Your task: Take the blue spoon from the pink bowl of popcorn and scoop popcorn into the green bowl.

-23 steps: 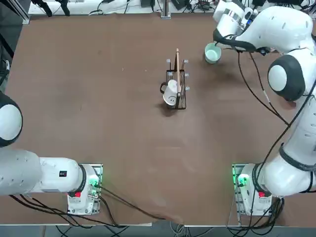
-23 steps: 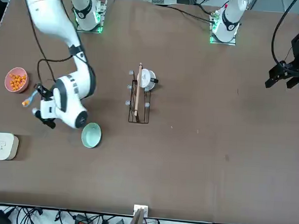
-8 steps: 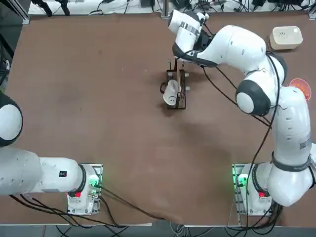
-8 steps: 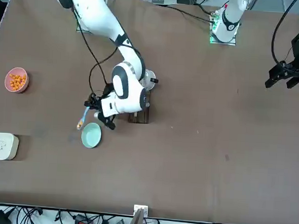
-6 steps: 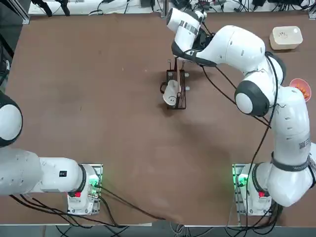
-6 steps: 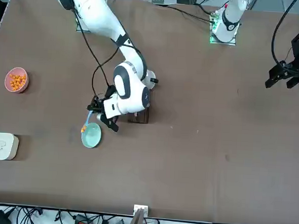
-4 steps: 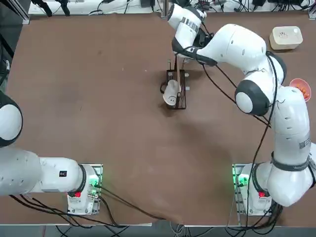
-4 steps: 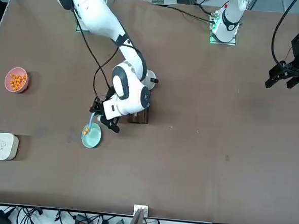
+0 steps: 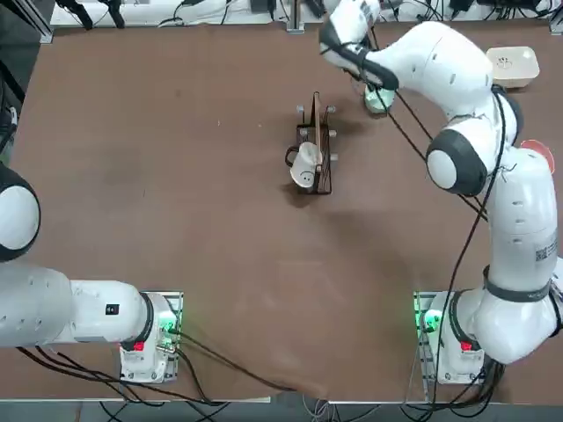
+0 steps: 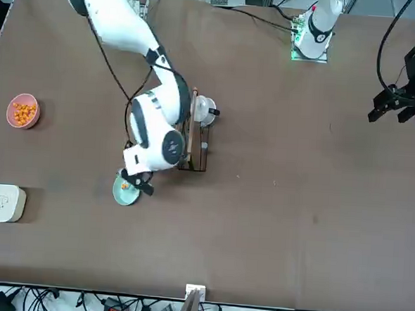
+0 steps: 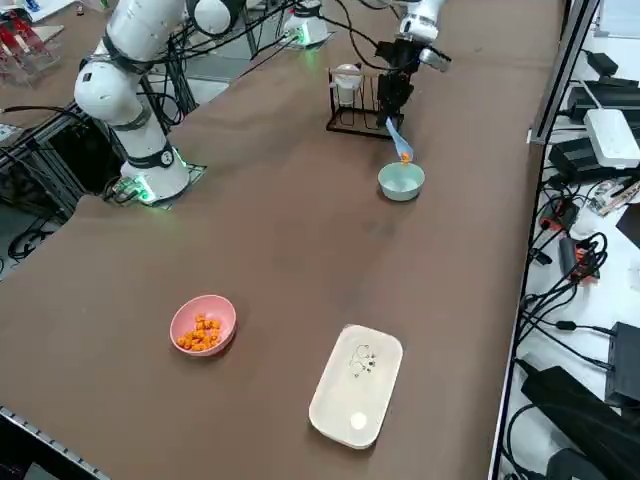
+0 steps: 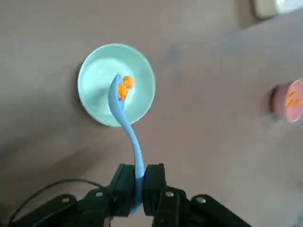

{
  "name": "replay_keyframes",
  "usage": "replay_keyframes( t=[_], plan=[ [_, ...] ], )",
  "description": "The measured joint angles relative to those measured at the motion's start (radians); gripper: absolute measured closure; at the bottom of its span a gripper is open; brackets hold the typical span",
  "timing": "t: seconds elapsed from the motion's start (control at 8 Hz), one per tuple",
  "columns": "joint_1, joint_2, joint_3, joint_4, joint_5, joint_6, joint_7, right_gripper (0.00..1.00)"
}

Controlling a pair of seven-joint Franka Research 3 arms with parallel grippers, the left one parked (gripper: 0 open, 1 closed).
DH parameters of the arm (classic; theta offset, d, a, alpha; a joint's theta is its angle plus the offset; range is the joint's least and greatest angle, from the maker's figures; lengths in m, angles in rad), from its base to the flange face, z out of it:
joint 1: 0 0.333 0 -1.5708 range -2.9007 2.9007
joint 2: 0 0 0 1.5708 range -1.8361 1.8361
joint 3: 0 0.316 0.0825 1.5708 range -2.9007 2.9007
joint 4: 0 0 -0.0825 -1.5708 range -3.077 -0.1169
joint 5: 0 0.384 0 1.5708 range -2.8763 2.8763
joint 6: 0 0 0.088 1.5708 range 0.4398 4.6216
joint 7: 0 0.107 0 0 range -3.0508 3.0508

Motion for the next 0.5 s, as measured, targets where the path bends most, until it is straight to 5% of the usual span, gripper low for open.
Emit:
replay_keyframes(
  t=[0.5],
  plan=[
    [-0.115,-0.056,0.0,0.018,0.243,0.017,-0.052,0.87]
  ],
)
